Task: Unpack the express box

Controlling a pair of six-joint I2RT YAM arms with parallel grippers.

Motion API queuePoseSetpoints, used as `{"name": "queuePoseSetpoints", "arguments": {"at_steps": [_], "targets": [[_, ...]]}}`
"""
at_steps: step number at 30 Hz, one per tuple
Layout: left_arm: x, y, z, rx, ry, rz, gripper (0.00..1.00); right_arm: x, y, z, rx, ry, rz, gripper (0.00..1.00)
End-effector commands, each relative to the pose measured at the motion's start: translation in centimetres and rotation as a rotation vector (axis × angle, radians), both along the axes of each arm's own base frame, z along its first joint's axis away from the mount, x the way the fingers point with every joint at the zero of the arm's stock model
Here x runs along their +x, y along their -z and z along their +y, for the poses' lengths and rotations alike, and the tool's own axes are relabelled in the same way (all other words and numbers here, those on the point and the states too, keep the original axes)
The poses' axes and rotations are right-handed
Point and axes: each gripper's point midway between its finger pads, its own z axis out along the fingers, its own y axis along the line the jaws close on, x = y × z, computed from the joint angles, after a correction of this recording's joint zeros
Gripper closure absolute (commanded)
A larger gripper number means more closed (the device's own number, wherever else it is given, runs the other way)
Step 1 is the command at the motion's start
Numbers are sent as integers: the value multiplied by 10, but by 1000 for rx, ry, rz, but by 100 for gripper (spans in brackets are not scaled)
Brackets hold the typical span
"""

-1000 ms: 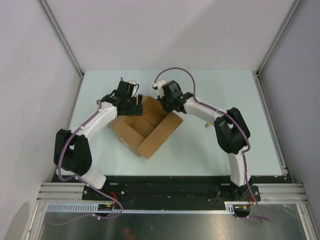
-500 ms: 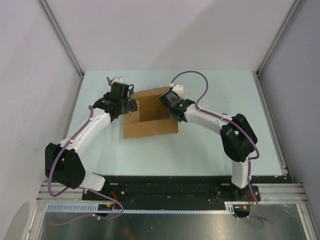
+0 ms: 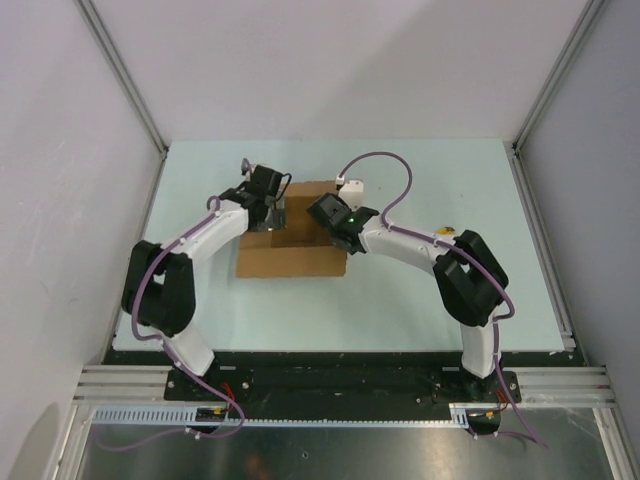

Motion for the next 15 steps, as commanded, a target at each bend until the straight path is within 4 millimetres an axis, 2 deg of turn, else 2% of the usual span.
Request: {"name": "queuePoseSetpoints", "arguments": {"at_steps": [1,5,9,15], "targets": [[19,-4,5,123,20,-28,2,11,-2,4,87,81,-26,100],[19,4,9,192,31,-11,1,10,6,6,98,85,-7,100],[19,6,21,325,15,-11,0,10,9,10,104,77,-3,100],[22,7,18,437,22,-20,0,10,8,8,93,72,-5,100]]}}
